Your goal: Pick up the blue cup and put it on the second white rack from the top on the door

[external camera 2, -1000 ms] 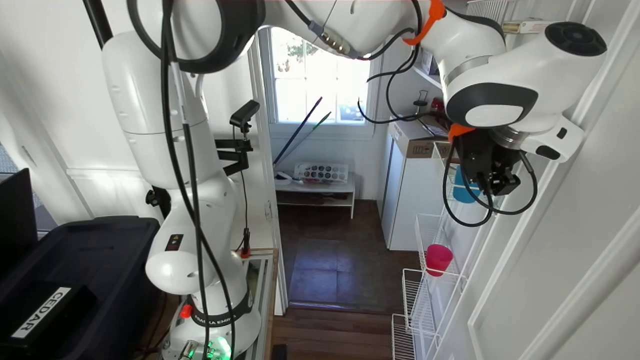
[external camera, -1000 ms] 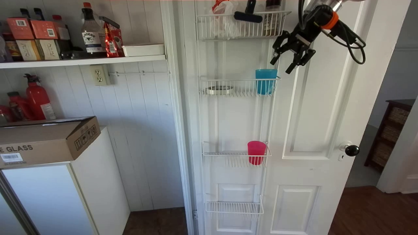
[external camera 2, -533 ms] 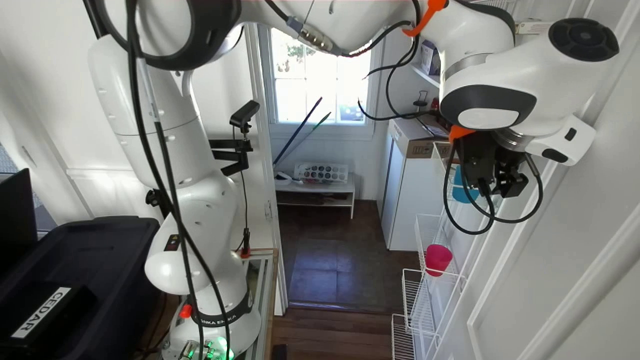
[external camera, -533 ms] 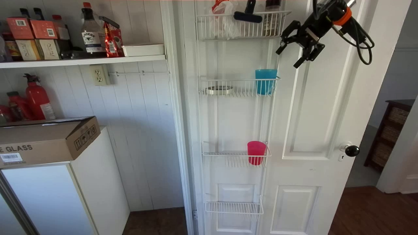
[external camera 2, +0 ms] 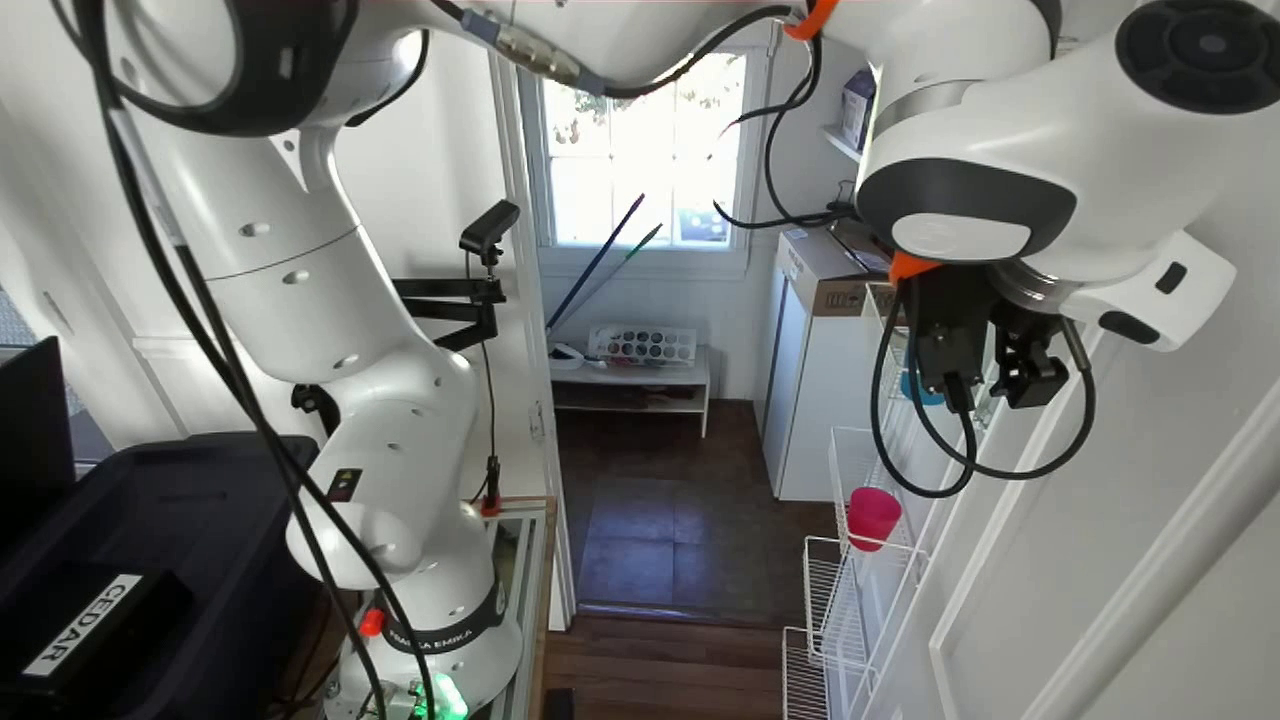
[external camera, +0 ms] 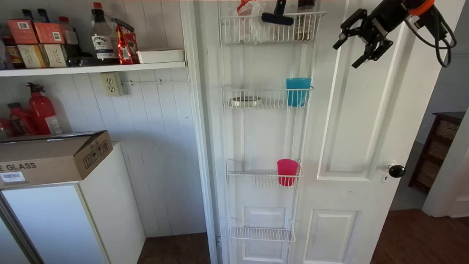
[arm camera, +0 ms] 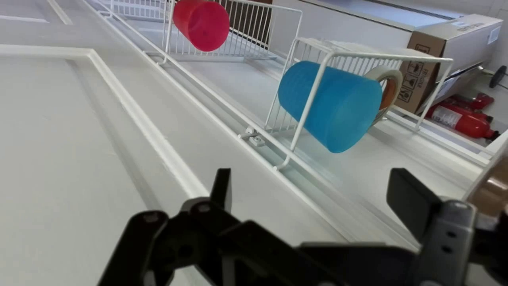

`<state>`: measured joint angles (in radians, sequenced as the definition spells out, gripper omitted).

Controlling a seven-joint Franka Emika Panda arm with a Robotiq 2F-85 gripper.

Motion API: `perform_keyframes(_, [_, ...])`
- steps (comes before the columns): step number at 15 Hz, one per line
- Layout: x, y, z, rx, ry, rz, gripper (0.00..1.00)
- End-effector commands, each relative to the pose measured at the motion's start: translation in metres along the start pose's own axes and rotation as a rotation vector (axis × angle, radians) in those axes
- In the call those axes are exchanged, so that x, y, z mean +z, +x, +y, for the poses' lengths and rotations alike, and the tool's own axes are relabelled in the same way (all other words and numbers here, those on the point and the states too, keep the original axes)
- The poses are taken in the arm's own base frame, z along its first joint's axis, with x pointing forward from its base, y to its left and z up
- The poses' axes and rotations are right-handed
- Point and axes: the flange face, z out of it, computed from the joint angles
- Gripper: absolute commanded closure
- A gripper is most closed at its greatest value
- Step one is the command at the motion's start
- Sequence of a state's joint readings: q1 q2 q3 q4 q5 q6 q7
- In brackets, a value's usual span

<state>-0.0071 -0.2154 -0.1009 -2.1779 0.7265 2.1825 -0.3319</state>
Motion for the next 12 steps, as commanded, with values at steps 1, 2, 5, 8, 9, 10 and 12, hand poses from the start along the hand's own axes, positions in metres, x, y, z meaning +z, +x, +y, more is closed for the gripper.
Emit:
perform_keyframes(1, [-0.031,-0.029,0.016,0.008,0.071,-0.004,0.00])
perform_keyframes(2, [-0.040,-0.035,0.021,0.020,0.078,-0.016,0.00])
perform_keyframes(5, [-0.062,-0.051,0.032,0.063,0.106,-0.035,0.00])
perform_keyframes(8, [-0.079,-0.067,0.040,0.086,0.140,-0.063,0.00])
perform_keyframes(9, [-0.083,-0.072,0.040,0.085,0.146,-0.071,0.00])
perform_keyframes(10, [-0.087,-0.075,0.041,0.089,0.143,-0.078,0.00])
perform_keyframes(12, [-0.081,-0.062,0.044,0.080,0.137,-0.071,0.00])
